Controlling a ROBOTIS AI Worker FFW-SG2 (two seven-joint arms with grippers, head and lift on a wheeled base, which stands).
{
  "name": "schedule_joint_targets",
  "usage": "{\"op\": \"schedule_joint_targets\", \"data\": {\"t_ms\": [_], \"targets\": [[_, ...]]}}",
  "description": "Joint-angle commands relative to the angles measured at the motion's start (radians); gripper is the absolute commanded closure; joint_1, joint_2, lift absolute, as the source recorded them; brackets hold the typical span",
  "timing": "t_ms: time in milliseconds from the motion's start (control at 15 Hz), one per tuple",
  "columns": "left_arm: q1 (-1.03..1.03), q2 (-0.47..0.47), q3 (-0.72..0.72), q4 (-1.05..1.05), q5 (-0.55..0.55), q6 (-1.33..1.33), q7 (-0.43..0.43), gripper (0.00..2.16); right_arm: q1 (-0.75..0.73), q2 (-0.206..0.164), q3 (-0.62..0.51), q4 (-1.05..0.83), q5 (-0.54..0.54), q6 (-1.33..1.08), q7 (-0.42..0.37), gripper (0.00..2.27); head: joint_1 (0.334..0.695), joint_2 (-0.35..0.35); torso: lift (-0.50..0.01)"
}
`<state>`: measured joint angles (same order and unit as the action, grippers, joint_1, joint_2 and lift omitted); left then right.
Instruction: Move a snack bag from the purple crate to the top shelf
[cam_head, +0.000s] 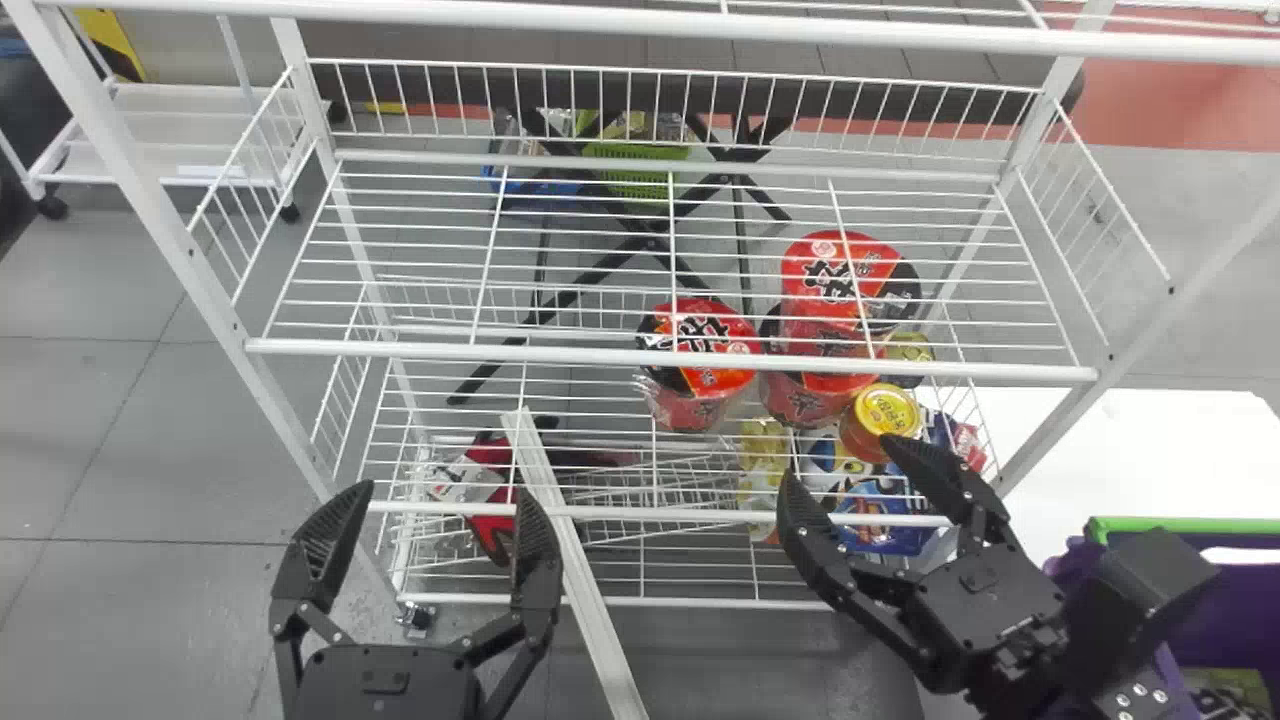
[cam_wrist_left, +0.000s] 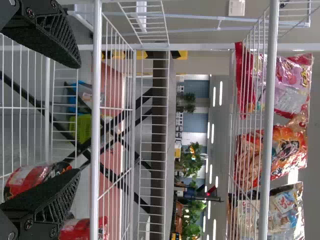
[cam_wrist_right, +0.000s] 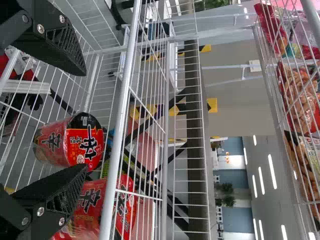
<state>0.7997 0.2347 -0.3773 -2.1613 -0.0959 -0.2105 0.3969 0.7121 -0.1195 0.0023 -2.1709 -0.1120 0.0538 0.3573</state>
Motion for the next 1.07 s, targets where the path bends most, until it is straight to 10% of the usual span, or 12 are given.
{"op": "schedule_joint_targets", "data": {"t_ms": [0, 1000], "targets": [[0.001, 0.000, 0.000, -0.002, -0.002, -0.002, 0.003, 0.06, 0.000, 0.001, 0.001, 0.000, 0.000, 0.001, 0.005, 0.19, 0.695, -0.051, -0.400], [-0.010, -0.002, -0.003, 0.008, -0.001, 0.017, 0.002, 0.06, -0.003, 0.000, 0.001, 0.003, 0.000, 0.013, 0.003, 0.19, 0.695, -0.050, -0.460]]}}
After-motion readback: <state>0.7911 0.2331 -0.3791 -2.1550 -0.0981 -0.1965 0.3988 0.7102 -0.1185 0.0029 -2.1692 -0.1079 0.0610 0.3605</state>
